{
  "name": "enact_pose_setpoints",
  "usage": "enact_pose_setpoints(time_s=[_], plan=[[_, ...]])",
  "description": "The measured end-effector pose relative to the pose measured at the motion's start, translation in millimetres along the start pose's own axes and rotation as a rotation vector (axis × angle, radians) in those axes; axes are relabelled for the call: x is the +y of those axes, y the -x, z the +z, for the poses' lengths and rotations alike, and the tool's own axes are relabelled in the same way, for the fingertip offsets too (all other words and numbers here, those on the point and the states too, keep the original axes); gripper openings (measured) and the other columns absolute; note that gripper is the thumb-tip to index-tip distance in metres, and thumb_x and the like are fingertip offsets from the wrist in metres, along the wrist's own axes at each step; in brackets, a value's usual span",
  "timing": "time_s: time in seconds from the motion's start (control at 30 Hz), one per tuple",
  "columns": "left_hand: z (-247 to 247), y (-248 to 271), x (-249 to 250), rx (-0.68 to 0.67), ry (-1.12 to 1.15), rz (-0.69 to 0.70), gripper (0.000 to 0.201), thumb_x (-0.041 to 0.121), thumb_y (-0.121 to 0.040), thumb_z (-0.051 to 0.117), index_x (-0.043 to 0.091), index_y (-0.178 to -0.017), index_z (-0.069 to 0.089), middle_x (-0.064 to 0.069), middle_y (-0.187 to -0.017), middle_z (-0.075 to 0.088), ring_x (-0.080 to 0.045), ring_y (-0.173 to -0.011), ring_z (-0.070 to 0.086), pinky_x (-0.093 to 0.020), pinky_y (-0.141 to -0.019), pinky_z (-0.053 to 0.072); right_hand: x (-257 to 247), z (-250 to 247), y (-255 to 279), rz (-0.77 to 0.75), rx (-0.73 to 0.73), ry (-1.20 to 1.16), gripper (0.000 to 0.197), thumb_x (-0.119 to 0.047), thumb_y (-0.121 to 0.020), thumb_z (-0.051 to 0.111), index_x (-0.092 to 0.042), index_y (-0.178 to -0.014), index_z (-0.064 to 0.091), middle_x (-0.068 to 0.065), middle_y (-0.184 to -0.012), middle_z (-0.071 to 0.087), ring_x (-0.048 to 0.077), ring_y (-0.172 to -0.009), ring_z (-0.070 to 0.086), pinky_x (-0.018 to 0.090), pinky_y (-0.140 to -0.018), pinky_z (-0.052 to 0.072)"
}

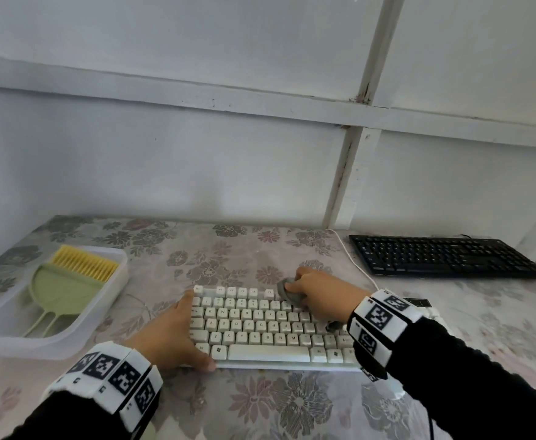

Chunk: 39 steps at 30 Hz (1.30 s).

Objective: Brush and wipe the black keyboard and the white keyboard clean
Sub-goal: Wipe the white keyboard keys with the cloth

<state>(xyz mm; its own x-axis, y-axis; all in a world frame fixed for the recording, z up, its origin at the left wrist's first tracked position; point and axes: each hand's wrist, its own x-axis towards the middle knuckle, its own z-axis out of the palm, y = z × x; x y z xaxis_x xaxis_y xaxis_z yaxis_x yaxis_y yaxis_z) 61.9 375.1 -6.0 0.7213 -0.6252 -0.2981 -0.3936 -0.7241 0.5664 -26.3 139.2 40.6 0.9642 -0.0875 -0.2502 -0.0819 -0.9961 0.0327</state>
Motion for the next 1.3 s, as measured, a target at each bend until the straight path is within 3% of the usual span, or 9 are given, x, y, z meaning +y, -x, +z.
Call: enact_pose_setpoints(time_s=[0.07,0.13,0.3,0.43,0.57,0.7,0.8,0.93,1.3], plan=[[0,0,1,-0.005,-0.015,-0.008,0.131,0.039,-0.054,0.087,0.019,-0.148,-0.002,0.002,-0.146,0.032,-0.016,-0.13,0.036,-0.03,-0.11,0.03,3,-4,-6,0.084,-0.028,0.005,0.027,-0.001,-0.089,0.046,-0.01,-0.064,0.049,0.006,-0.098,0.047,0.021,-0.077,0.048,0.02,-0.061,0.037],[0,0,1,-0.007,-0.018,-0.008,0.131,0.039,-0.054,0.087,0.02,-0.148,-0.002,0.002,-0.146,0.032,-0.016,-0.13,0.036,-0.03,-0.11,0.03,2,-14,-11,0.163,-0.043,-0.019,0.038,-0.006,-0.09,0.046,-0.013,-0.054,0.037,0.008,-0.094,0.05,0.019,-0.066,0.046,0.026,-0.064,0.04],[-2,2,3,0.005,-0.013,-0.003,0.131,0.036,-0.055,0.087,0.019,-0.148,-0.004,0.003,-0.145,0.032,-0.014,-0.128,0.037,-0.028,-0.108,0.029,-37,-40,-23,0.047,0.008,-0.203,0.04,-0.03,-0.099,0.037,-0.012,-0.065,0.043,0.001,-0.088,0.049,0.008,-0.062,0.047,0.019,-0.07,0.045],[-3,3,3,0.015,0.005,0.037,0.12,0.033,-0.055,0.088,0.02,-0.143,0.007,0.009,-0.122,0.038,-0.008,-0.113,0.039,-0.025,-0.101,0.033,-86,-41,-45,-0.099,0.032,-0.278,0.022,-0.017,-0.096,0.039,-0.012,-0.076,0.047,0.002,-0.095,0.043,0.012,-0.074,0.045,0.022,-0.075,0.042],[-4,3,4,0.021,0.004,0.034,0.122,0.032,-0.057,0.088,0.017,-0.145,0.006,0.004,-0.137,0.038,-0.014,-0.126,0.039,-0.022,-0.102,0.031,-108,-34,-55,-0.177,-0.007,-0.128,0.02,-0.008,-0.093,0.042,-0.017,-0.084,0.057,0.004,-0.099,0.036,0.023,-0.09,0.041,0.038,-0.093,0.04],[-3,4,5,0.027,-0.012,0.037,0.118,0.033,-0.056,0.087,0.02,-0.144,0.01,0.006,-0.137,0.04,-0.011,-0.122,0.04,-0.023,-0.1,0.031,-99,-19,-52,-0.206,0.032,0.016,0.029,0.001,-0.092,0.043,-0.01,-0.115,0.057,0.008,-0.109,0.046,0.026,-0.098,0.052,0.036,-0.089,0.04],[-3,4,6,0.021,-0.032,0.027,0.118,0.035,-0.058,0.086,0.019,-0.145,0.008,0.005,-0.139,0.037,-0.008,-0.116,0.037,-0.021,-0.099,0.03,-88,-9,-44,-0.221,0.114,0.006,0.034,0.003,-0.091,0.044,-0.011,-0.119,0.057,0.01,-0.116,0.05,0.03,-0.1,0.054,0.036,-0.091,0.041],[-3,6,7,0.008,-0.053,-0.012,0.126,0.038,-0.061,0.084,0.019,-0.149,-0.005,0.001,-0.149,0.027,-0.016,-0.133,0.032,-0.022,-0.105,0.027,-68,2,-33,-0.207,0.169,-0.005,0.035,0.005,-0.09,0.046,-0.008,-0.122,0.055,0.011,-0.117,0.053,0.03,-0.102,0.053,0.035,-0.094,0.046],[-1,5,5,-0.001,-0.046,-0.016,0.122,0.039,-0.06,0.085,0.02,-0.147,0.001,0.001,-0.149,0.026,-0.016,-0.132,0.032,-0.025,-0.106,0.028,4,21,2,-0.091,0.179,-0.041,0.033,0.001,-0.091,0.045,-0.014,-0.118,0.056,0.005,-0.116,0.05,0.025,-0.101,0.051,0.027,-0.086,0.043]])
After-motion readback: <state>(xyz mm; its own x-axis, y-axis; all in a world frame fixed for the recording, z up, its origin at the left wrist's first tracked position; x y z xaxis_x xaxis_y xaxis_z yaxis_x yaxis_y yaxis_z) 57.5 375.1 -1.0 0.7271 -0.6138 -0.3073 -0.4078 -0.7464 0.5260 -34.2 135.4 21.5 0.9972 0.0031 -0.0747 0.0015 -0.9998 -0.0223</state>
